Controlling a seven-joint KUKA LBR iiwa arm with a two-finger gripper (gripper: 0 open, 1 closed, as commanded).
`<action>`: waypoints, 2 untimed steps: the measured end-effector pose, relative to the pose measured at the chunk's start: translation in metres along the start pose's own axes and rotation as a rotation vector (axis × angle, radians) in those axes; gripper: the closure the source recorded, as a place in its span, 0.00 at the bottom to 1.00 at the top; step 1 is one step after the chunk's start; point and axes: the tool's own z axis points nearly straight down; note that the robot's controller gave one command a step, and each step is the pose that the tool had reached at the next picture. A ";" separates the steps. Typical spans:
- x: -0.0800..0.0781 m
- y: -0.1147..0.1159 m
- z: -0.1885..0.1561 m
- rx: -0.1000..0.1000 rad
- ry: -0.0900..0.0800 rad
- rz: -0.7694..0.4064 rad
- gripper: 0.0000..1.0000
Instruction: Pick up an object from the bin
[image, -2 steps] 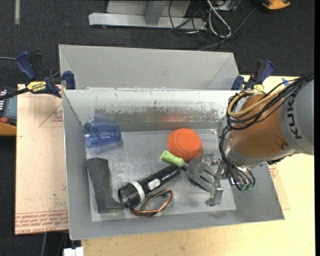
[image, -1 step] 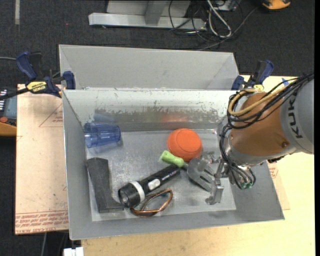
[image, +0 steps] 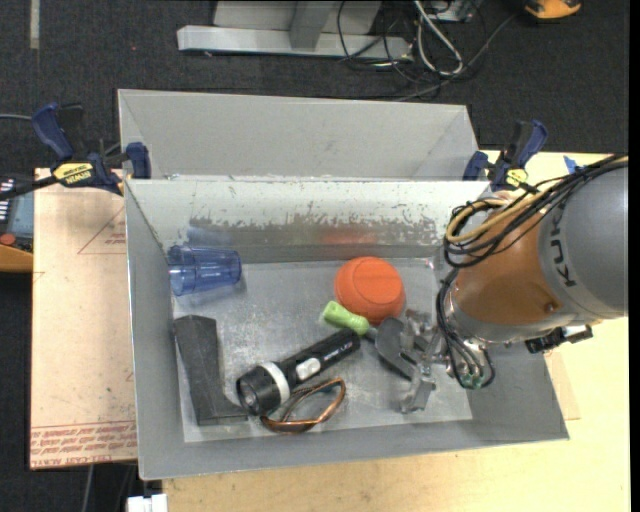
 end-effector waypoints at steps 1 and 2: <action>-0.001 -0.002 -0.001 -0.001 -0.002 0.173 0.00; -0.001 0.000 -0.001 -0.001 -0.004 0.020 0.00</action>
Offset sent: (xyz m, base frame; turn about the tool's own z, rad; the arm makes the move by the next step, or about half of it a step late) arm 0.0003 -0.0003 0.0011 0.0182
